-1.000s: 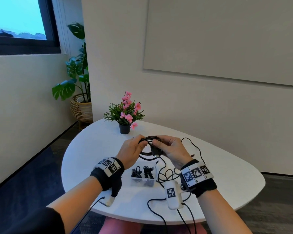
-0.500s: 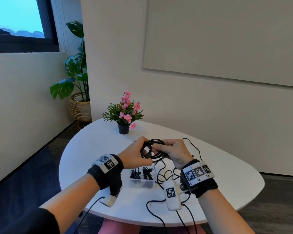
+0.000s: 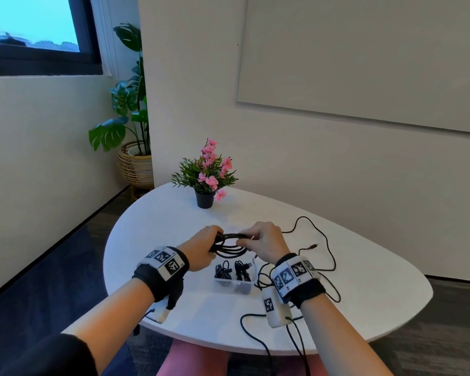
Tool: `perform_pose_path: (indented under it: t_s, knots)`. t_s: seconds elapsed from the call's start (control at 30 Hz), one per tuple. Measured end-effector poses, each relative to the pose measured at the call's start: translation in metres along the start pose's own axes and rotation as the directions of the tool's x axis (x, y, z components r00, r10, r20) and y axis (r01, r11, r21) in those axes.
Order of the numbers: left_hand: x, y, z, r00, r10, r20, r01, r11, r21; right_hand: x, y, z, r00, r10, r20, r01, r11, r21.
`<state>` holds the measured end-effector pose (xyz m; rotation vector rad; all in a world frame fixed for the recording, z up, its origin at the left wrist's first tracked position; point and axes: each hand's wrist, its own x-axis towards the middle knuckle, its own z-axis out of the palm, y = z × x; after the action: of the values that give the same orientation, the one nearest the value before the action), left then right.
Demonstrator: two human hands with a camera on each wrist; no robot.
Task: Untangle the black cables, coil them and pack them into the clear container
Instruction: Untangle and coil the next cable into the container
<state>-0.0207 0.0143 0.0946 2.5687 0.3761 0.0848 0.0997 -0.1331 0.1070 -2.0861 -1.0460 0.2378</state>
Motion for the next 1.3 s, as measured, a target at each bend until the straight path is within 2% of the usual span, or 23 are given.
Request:
perform_pose_path:
  t_s: [0.1,0.27,0.47,0.73,0.93,1.0,1.07,1.2,1.3]
  knots:
    - [-0.004,-0.021,0.003,0.984,-0.067,-0.166,0.057,0.996,-0.068,0.015,-0.006,0.019,0.998,0.010,-0.057,-0.009,1.000,0.023]
    - [-0.018,-0.034,0.024,0.941,-0.192,-0.279,0.136,0.969,-0.208,0.028,-0.004,0.047,0.997,0.068,-0.033,-0.066,0.996,0.061]
    - [-0.010,-0.041,0.044,0.950,-0.242,-0.199,0.197,0.955,-0.221,0.043,0.007,0.067,0.987,0.162,0.015,-0.162,0.983,0.083]
    - [-0.003,-0.056,0.051,0.957,-0.257,-0.137,0.232,0.957,-0.177,0.060,0.018,0.080,0.983,0.147,0.112,-0.153,0.987,0.044]
    - [-0.004,-0.062,0.053,0.944,-0.270,-0.191,0.227,0.949,-0.221,0.061,0.019,0.085,0.969,0.168,0.180,-0.185,0.979,0.080]
    - [-0.007,-0.063,0.052,0.930,-0.278,-0.239,0.211,0.939,-0.271,0.060,0.017,0.084,0.950,0.193,0.243,-0.245,0.948,0.202]
    - [-0.008,-0.064,0.048,0.921,-0.280,-0.271,0.186,0.927,-0.326,0.058,0.015,0.082,0.948,0.125,0.294,-0.207,0.941,0.268]
    - [-0.006,-0.070,0.031,0.939,-0.272,-0.212,0.166,0.895,-0.415,0.048,0.010,0.069,0.946,-0.098,0.309,0.031,0.976,0.217]
    - [-0.009,-0.073,0.018,0.963,-0.236,-0.132,0.153,0.878,-0.454,0.045,0.012,0.063,0.954,-0.108,0.281,0.059,0.982,0.179]
